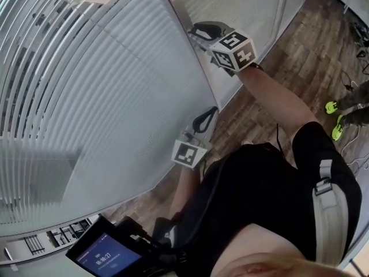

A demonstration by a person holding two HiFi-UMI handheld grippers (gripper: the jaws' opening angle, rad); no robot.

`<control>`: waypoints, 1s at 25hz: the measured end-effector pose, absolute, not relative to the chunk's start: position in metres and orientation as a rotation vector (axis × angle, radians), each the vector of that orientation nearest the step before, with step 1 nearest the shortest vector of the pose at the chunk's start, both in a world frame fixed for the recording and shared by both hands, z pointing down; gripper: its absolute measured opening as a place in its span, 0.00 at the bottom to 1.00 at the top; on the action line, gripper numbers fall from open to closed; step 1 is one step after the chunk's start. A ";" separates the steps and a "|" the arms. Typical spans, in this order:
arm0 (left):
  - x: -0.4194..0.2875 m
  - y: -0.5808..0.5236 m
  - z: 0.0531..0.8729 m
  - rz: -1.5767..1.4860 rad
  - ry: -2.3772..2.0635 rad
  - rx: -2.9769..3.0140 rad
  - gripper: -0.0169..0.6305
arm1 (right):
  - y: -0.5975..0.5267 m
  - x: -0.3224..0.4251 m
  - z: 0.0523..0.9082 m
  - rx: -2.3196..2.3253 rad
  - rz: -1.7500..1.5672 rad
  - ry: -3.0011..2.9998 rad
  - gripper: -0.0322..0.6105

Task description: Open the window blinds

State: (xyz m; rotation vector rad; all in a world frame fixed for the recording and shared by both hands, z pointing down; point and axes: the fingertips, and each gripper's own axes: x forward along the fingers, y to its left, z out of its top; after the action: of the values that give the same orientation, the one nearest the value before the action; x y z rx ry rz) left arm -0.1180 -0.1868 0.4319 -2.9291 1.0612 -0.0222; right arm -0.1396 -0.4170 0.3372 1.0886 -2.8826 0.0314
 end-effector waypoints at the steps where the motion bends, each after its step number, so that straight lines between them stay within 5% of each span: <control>1: -0.119 -0.187 0.432 -0.024 1.065 -2.930 0.03 | -0.417 -0.138 0.337 1.104 0.090 -2.900 0.25; 20: -0.126 -0.188 0.433 -0.019 1.098 -2.921 0.03 | -0.420 -0.135 0.333 1.107 0.798 -3.080 0.25; 25: -0.126 -0.188 0.434 -0.018 1.104 -2.920 0.03 | -0.418 -0.133 0.333 1.143 0.726 -3.067 0.25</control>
State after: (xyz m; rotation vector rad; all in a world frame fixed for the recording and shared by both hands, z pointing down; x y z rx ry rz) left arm -0.1256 -0.1877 0.4339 -2.9197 1.1035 -0.0181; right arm -0.1328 -0.4180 0.3334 1.1434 -3.0673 0.7262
